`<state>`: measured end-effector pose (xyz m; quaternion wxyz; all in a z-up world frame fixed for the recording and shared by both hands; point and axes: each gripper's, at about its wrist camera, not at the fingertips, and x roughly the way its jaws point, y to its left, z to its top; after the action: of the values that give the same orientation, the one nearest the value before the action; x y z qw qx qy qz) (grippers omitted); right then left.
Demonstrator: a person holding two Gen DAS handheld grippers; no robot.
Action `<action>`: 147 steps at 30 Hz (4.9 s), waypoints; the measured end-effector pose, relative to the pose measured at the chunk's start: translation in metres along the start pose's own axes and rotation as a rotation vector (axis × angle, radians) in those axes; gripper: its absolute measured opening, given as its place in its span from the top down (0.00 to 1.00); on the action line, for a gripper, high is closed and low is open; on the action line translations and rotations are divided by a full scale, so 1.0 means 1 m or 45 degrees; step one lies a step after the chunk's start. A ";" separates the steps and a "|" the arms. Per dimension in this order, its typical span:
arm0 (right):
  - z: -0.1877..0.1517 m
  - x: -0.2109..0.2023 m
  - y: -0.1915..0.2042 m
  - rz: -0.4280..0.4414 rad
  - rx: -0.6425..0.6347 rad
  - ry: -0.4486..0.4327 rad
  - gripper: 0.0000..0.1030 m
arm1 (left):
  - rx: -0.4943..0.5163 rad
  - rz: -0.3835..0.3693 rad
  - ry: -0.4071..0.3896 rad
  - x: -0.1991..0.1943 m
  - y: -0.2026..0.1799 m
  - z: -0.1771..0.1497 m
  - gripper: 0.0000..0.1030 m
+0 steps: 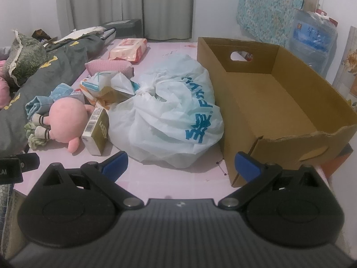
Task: Organize soft objects
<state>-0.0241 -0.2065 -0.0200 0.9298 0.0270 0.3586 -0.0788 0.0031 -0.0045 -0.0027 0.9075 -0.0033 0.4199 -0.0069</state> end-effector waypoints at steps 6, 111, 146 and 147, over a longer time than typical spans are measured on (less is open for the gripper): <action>0.000 0.000 0.001 0.002 0.004 -0.002 0.01 | -0.006 0.004 -0.003 -0.002 0.003 0.000 0.00; 0.264 0.358 0.154 0.864 0.125 0.763 0.81 | -0.043 -0.394 0.327 0.239 0.073 0.228 0.26; 0.312 0.285 0.047 1.220 0.415 0.625 0.81 | -0.124 -0.695 0.277 0.172 0.006 0.285 0.19; 0.313 0.272 0.032 1.228 0.427 0.589 0.81 | -0.102 -0.716 0.263 0.163 -0.004 0.285 0.19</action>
<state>0.3874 -0.2429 0.0293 0.7407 0.3520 0.4828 0.3073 0.3259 -0.0112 0.0575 0.8216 -0.1546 0.4926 -0.2415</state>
